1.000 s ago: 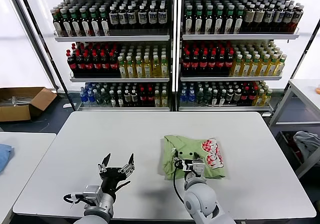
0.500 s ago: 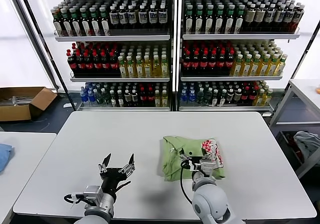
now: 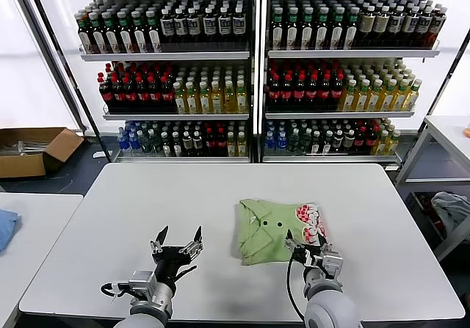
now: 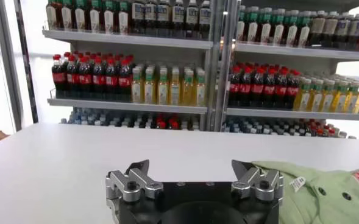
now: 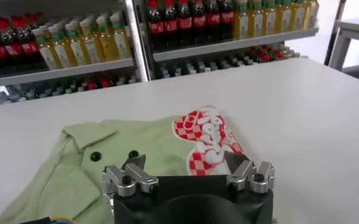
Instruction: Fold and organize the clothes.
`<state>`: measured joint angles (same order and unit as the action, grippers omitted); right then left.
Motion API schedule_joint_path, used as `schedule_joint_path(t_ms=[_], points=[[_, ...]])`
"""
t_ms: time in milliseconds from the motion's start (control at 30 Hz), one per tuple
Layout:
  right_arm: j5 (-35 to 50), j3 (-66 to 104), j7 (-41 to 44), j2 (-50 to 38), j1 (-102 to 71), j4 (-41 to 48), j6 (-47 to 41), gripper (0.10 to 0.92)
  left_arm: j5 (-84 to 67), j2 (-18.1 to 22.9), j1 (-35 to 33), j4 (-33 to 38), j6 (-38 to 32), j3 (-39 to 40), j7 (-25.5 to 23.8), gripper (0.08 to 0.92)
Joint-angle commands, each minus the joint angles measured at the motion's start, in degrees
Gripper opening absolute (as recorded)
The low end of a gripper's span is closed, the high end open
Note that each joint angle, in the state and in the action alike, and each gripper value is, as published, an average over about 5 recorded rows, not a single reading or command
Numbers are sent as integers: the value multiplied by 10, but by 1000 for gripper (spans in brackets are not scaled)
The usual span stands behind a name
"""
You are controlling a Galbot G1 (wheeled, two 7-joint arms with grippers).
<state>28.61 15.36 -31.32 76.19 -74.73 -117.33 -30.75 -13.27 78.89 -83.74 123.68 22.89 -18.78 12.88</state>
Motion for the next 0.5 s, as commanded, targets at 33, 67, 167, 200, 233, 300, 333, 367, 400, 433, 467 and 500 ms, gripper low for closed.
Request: schedule_joint_path(t_ms=[33, 67, 167, 200, 233, 300, 333, 367, 400, 433, 467, 500], points=[[34, 31, -6, 9, -40, 1, 6, 823, 0, -1, 2, -3, 1, 0, -1, 823], [44, 32, -8, 9, -38, 6, 4, 823, 0, -1, 2, -3, 1, 0, -1, 823], [74, 35, -15, 10, -34, 18, -3, 823, 0, -2, 2, -4, 2, 0, -1, 823], [83, 36, -17, 10, -32, 21, -5, 823, 0, -2, 2, -4, 2, 0, -2, 823], [90, 37, -19, 10, -31, 24, -7, 823, 0, -2, 1, -5, 2, 0, -2, 823], [101, 38, -21, 10, -28, 28, -10, 823, 0, -2, 1, -5, 2, 0, -2, 823], [104, 39, -21, 9, -27, 29, -10, 823, 0, -2, 0, -5, 2, 0, -2, 823], [107, 40, -21, 8, -27, 28, -11, 823, 0, -2, 0, -5, 2, 0, -2, 823], [108, 41, -21, 7, -27, 27, -12, 823, 0, -2, 0, -5, 2, 0, -2, 823], [110, 43, -20, 6, -28, 22, -12, 823, 0, -2, 0, -4, 2, 0, -3, 823], [111, 45, -19, 5, -31, 15, -13, 823, 0, -2, 0, -4, 2, 0, -3, 823], [112, 48, -19, 3, -34, 4, -14, 823, 0, -2, -1, -4, 1, 0, -3, 823]])
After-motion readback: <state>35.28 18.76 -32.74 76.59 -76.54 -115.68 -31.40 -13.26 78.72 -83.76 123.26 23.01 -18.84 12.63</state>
